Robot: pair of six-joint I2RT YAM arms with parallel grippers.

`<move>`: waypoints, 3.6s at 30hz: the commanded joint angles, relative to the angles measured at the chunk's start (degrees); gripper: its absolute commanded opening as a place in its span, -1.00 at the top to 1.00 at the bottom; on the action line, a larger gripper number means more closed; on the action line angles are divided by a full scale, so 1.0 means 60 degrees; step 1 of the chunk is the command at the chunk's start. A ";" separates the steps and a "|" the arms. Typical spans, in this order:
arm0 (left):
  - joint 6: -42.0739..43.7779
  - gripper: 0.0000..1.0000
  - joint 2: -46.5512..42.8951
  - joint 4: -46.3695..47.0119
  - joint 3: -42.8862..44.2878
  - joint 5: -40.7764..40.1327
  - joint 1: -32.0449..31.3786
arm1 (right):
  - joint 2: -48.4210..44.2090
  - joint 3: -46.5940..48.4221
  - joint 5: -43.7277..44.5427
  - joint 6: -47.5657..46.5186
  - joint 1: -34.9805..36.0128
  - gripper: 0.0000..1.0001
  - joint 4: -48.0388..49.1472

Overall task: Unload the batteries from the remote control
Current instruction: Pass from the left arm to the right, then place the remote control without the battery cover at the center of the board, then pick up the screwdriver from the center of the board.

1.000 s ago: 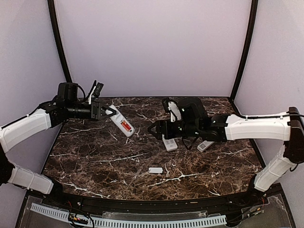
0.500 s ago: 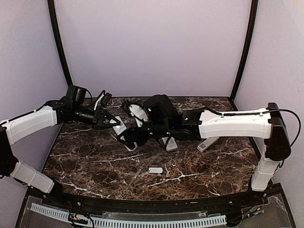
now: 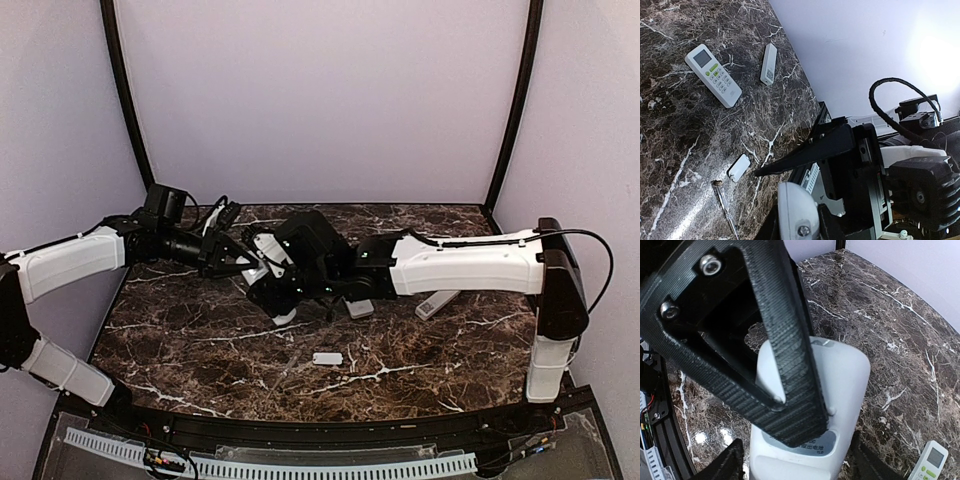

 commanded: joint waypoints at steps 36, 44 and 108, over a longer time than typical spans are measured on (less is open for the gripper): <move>0.1781 -0.62 -0.4206 -0.0067 -0.0310 -0.7531 0.1899 | 0.1171 0.0638 0.0820 0.4727 -0.1265 0.46 -0.1116; 0.2098 -0.63 -0.5053 -0.0114 -0.0889 -0.8759 0.1901 | 0.2901 0.2407 0.1149 0.5783 -0.1326 0.42 -0.2526; 0.0407 -0.48 -0.3421 -0.0021 -0.2399 -0.7500 -0.0720 | -0.1394 -0.2441 0.1432 0.5563 -0.2422 -0.69 0.0978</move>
